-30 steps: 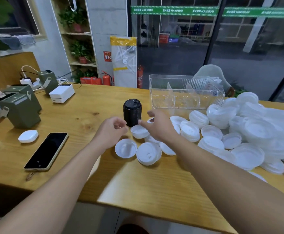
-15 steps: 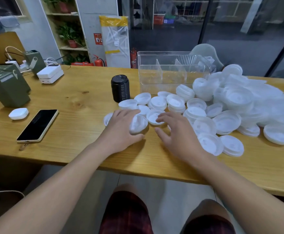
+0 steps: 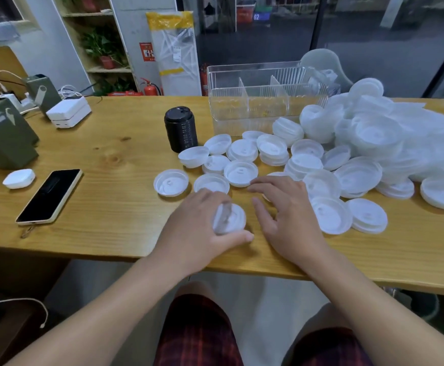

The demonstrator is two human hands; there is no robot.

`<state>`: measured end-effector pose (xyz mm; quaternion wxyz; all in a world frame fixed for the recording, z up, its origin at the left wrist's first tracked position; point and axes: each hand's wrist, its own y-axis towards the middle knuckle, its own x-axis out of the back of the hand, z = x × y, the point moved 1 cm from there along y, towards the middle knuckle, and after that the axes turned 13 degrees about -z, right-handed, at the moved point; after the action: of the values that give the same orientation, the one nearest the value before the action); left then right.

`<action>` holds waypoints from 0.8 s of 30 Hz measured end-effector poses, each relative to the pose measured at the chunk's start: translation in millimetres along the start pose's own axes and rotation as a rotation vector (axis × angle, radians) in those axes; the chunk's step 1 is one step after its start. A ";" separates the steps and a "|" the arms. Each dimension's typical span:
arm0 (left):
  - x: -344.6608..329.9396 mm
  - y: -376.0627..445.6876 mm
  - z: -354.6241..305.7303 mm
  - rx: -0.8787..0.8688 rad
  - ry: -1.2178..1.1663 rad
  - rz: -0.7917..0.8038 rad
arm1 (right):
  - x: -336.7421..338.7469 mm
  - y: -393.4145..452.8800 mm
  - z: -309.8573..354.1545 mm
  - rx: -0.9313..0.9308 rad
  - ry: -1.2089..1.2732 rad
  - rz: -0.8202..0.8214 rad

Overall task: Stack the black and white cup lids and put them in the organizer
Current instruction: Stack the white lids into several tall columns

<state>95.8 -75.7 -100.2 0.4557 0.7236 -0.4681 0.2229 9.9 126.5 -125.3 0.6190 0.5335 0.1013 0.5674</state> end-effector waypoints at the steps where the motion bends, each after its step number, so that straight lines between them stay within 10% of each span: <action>1: -5.5 -3.9 -2.7 -0.015 0.039 0.000 | 0.6 -0.6 -0.1 -0.022 0.016 0.000; 24: 3.8 36.2 56.2 -0.027 -0.030 -0.084 | 6.0 -2.9 5.3 -0.149 0.107 0.195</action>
<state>59.8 -131.6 -108.3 0.4674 0.7396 -0.4471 0.1861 17.5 129.1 -122.6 0.5925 0.4623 0.0394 0.6586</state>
